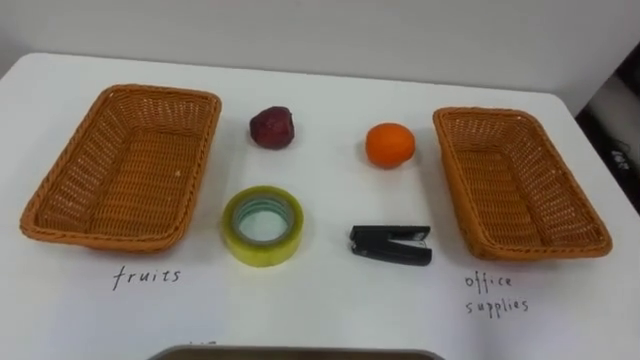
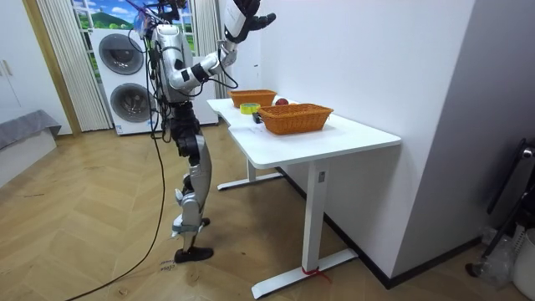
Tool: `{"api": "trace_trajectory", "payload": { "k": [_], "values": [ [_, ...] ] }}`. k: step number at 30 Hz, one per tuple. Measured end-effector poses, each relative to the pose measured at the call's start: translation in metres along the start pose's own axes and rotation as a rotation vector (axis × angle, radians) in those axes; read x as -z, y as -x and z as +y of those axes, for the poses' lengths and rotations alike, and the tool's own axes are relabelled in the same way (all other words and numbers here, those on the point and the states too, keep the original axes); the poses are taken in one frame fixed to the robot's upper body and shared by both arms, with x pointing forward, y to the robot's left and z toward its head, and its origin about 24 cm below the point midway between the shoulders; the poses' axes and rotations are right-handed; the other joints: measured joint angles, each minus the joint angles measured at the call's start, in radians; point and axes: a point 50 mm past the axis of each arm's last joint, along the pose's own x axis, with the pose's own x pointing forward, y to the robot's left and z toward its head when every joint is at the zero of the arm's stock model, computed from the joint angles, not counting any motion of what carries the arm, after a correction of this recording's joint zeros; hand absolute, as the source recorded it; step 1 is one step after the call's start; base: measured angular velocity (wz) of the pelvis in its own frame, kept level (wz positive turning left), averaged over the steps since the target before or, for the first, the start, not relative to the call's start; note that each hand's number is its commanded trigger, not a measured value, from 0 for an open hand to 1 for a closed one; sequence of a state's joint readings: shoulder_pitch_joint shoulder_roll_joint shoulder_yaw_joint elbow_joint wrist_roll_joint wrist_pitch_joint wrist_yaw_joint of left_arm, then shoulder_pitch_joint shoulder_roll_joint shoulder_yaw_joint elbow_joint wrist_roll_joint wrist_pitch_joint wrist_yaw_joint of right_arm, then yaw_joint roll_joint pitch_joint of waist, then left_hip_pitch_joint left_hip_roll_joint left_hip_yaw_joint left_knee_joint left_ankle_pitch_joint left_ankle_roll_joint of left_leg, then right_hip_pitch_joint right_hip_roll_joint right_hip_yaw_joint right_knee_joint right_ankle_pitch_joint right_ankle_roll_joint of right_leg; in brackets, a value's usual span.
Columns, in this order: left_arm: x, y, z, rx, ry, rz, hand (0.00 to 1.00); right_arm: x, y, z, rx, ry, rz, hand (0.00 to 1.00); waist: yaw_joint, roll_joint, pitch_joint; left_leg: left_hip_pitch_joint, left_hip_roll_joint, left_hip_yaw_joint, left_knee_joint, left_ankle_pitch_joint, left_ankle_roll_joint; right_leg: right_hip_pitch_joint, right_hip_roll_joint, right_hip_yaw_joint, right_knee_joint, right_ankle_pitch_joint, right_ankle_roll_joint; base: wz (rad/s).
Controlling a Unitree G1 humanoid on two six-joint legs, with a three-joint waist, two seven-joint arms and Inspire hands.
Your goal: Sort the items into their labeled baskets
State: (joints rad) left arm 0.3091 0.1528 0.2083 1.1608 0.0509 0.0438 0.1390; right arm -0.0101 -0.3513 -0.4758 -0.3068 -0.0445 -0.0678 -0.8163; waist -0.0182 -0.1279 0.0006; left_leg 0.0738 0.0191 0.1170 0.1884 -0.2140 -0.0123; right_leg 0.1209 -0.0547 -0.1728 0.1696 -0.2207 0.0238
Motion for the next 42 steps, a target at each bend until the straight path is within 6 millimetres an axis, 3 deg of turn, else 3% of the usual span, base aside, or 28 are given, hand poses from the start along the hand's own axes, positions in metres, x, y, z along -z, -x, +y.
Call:
{"api": "trace_trajectory", "payload": {
  "k": [7, 17, 26, 34, 42],
  "values": [
    [-0.001, 0.0, -0.002, 0.019, -0.006, 0.002, 0.0, -0.025, 0.003, 0.023, -0.125, -0.116, -0.062, 0.0, 0.002, 0.017, -0.001, -0.001, 0.002, -0.013, 0.0, 0.0, 0.0, 0.001, 0.0, -0.017, 0.006, 0.0, 0.0, 0.06],
    [-0.003, 0.0, -0.004, 0.063, -0.027, -0.008, 0.0, -0.033, 0.01, 0.04, -0.322, -0.15, -0.085, 0.0, 0.025, 0.025, -0.0008, -0.004, 0.004, -0.012, 0.001, 0.0, -0.001, -0.004, 0.0, -0.023, 0.018, 0.0, 0.0, 0.0],
    [-0.013, -0.001, -0.006, 0.093, -0.059, -0.034, 0.0, -0.038, 0.025, 0.061, -0.588, -0.169, -0.096, 0.0, 0.031, 0.016, 0.0006, -0.011, 0.004, -0.011, 0.008, 0.0, -0.001, -0.002, 0.0, -0.022, 0.018, 0.001, -0.001, 0.0],
    [-0.014, -0.002, -0.001, 0.096, -0.073, -0.024, 0.0, -0.037, 0.038, 0.078, -0.815, -0.142, -0.063, 0.0, 0.05, -0.008, 0.0027, -0.025, 0.005, -0.012, 0.013, 0.0, -0.001, -0.011, 0.0, -0.022, 0.018, 0.002, -0.002, 0.0],
    [-0.018, -0.002, -0.004, 0.121, -0.102, -0.031, 0.0, -0.03, 0.063, 0.095, -1.089, -0.125, -0.018, 0.0, 0.058, -0.008, 0.0031, -0.033, 0.006, -0.013, 0.017, 0.0, -0.001, -0.022, 0.001, -0.023, 0.018, 0.006, -0.005, 0.0]
  ]
}}
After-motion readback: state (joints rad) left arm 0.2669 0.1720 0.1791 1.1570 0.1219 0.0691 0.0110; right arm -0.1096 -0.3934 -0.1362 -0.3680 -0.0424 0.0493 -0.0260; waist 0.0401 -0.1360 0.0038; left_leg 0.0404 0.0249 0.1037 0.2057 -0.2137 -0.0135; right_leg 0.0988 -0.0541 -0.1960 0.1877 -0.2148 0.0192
